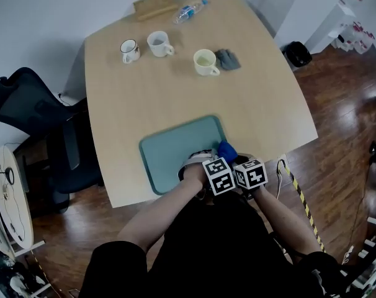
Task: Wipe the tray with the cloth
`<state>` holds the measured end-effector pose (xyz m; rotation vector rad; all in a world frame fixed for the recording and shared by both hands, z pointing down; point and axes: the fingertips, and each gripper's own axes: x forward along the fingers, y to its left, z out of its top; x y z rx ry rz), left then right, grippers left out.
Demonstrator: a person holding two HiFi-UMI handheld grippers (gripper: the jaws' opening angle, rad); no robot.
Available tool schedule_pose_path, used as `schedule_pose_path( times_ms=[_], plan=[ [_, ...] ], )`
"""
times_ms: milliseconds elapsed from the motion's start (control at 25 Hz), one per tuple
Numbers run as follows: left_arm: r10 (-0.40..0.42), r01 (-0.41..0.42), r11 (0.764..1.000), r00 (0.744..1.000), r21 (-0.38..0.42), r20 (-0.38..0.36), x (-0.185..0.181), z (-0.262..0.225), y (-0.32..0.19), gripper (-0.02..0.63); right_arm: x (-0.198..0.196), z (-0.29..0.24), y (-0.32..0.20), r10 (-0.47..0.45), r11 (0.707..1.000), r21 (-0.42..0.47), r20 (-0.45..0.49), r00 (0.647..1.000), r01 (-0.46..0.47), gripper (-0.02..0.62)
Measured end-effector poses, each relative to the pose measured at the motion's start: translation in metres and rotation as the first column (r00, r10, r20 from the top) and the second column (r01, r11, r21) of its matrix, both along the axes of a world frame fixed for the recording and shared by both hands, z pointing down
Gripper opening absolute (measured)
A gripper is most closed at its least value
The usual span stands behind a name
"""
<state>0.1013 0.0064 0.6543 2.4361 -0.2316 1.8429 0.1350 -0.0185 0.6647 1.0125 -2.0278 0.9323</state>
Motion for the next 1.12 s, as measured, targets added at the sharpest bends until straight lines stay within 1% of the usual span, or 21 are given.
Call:
schedule_pose_path(
  times_ms=[80, 200, 280, 400, 520, 600, 760, 1000, 1120],
  plan=[
    [-0.016, 0.016, 1.0, 1.0, -0.018, -0.016, -0.001, 0.0, 0.011, 0.153, -0.001, 0.001, 0.0, -0.004, 1.0, 0.001, -0.005, 1.0, 0.004, 0.029],
    [-0.022, 0.017, 0.995, 0.999, -0.101, -0.049, -0.004, -0.002, 0.033, 0.153, -0.003, 0.001, -0.001, -0.005, 1.0, 0.003, -0.006, 1.0, 0.005, 0.029],
    [-0.026, 0.017, 0.991, 0.997, -0.132, -0.071, -0.007, -0.004, 0.041, 0.146, -0.005, 0.0, -0.002, -0.001, 1.0, 0.002, -0.001, 1.0, 0.001, 0.029],
    [-0.022, 0.009, 0.989, 0.996, -0.146, -0.089, -0.009, -0.005, 0.041, 0.144, -0.006, -0.002, -0.002, 0.006, 1.0, 0.005, 0.006, 1.0, -0.006, 0.029],
    [0.007, -0.02, 0.987, 0.997, -0.16, -0.079, -0.014, -0.003, 0.032, 0.146, -0.007, -0.004, -0.004, 0.012, 1.0, 0.01, 0.015, 1.0, -0.012, 0.029],
    [0.005, -0.019, 0.984, 0.997, -0.179, -0.074, -0.017, -0.004, 0.022, 0.147, -0.007, -0.005, -0.006, 0.012, 1.0, 0.012, 0.022, 1.0, -0.012, 0.029],
    [-0.004, -0.002, 0.988, 0.999, -0.157, -0.04, -0.029, -0.003, -0.01, 0.147, -0.007, -0.005, -0.003, 0.008, 1.0, 0.013, 0.031, 0.999, -0.009, 0.029],
    [-0.062, 0.061, 0.989, 0.998, -0.134, 0.003, -0.046, -0.002, -0.068, 0.153, -0.006, -0.005, 0.0, 0.003, 1.0, 0.019, 0.038, 0.999, -0.004, 0.029],
    [-0.081, 0.084, 0.992, 0.996, -0.094, 0.033, -0.059, -0.002, -0.102, 0.156, -0.006, -0.005, -0.001, -0.002, 1.0, 0.016, 0.04, 0.999, 0.001, 0.029]
  ],
)
